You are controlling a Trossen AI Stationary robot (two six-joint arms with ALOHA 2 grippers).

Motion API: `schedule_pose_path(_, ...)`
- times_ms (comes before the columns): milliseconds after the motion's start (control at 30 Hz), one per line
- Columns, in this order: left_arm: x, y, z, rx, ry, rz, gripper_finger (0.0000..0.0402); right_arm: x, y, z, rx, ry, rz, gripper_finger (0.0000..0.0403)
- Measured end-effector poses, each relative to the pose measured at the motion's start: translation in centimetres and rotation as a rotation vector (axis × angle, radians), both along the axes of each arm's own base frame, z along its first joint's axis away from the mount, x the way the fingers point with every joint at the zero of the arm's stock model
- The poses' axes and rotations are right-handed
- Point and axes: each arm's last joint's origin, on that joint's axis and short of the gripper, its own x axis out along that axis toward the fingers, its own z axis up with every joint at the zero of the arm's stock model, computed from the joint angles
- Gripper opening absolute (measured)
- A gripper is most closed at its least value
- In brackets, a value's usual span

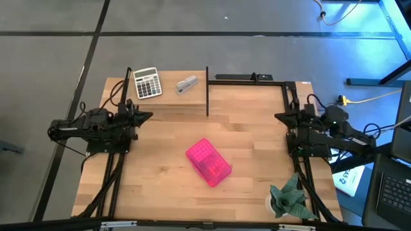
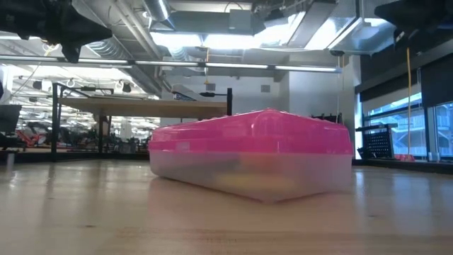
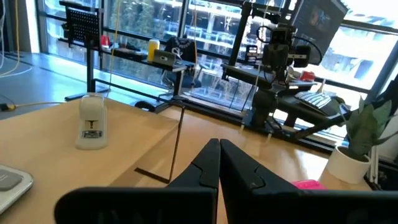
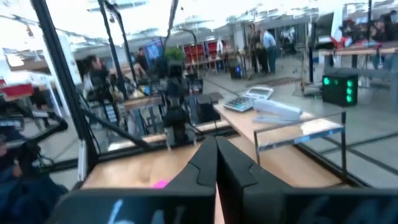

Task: Pack school essentials
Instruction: Return to Home Position

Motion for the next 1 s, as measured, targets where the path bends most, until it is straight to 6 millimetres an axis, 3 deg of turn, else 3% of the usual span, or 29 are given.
schedule_pose_path(267, 0.3, 0.0, -0.1, -0.002, -0.048, 0.002, 0.0000, 1.2, -0.3, -1.5, 0.000, 0.023, -0.016, 0.0000)
schedule_pose_path(600, 2.8, 0.0, -6.0, 0.028, -0.074, 0.004, 0.0000, 3.7, -0.9, -6.9, -0.041, 0.005, -0.042, 0.0000)
schedule_pose_path(767, 2.9, 0.0, -6.3, 0.079, -0.014, 0.012, 0.0000, 4.3, -1.0, -9.3, -0.083, 0.064, -0.055, 0.0000)
schedule_pose_path(1000, 2.8, 0.1, -6.3, 0.102, -0.007, 0.040, 0.0000, 4.3, -1.2, -9.6, -0.125, 0.108, -0.088, 0.0008)
